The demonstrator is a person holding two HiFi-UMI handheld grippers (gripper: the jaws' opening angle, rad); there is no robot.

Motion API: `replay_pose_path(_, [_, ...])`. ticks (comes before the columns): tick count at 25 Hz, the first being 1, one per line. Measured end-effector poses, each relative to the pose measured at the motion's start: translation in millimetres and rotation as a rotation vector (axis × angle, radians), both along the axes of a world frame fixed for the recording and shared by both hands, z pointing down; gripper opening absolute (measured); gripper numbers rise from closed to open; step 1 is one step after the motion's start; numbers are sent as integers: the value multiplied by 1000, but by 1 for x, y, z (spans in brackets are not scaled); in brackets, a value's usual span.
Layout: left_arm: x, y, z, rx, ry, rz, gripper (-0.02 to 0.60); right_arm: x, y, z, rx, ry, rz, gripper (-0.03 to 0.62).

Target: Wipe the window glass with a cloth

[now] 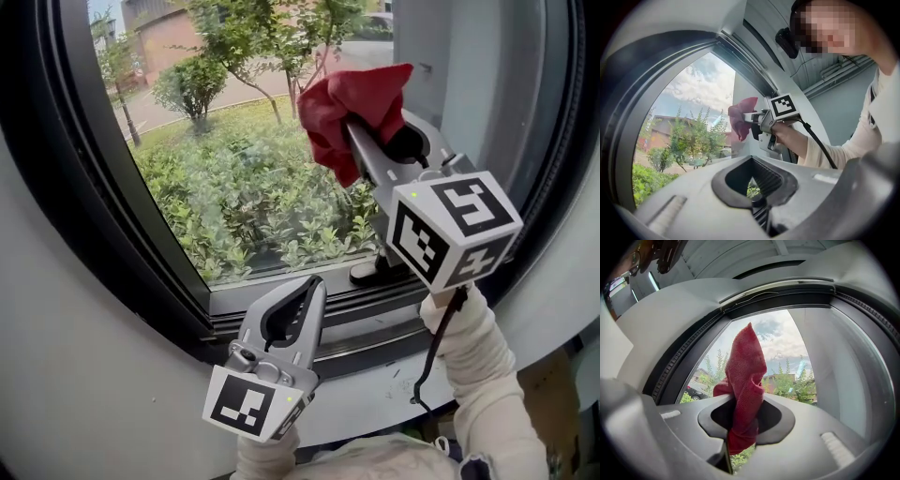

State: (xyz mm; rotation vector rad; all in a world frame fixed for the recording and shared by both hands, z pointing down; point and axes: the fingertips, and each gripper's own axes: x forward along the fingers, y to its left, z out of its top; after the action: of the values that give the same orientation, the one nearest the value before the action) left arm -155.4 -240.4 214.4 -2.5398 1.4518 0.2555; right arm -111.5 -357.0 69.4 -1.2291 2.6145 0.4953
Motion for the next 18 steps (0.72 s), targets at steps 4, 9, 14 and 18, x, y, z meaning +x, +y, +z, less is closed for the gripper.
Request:
replay_pose_path(4, [26, -7, -4, 2, -12, 6, 0, 34, -12, -1, -13, -7, 13, 115])
replay_pose_path(9, [68, -23, -4, 8, -32, 13, 0, 83, -29, 1, -19, -26, 21, 115])
replay_pose_path(14, [109, -47, -8, 18, -37, 31, 0, 131, -48, 3, -17, -36, 23, 115])
replay_pose_path(18, [138, -59, -19, 32, -50, 30, 0, 169, -55, 3, -22, -43, 31, 115])
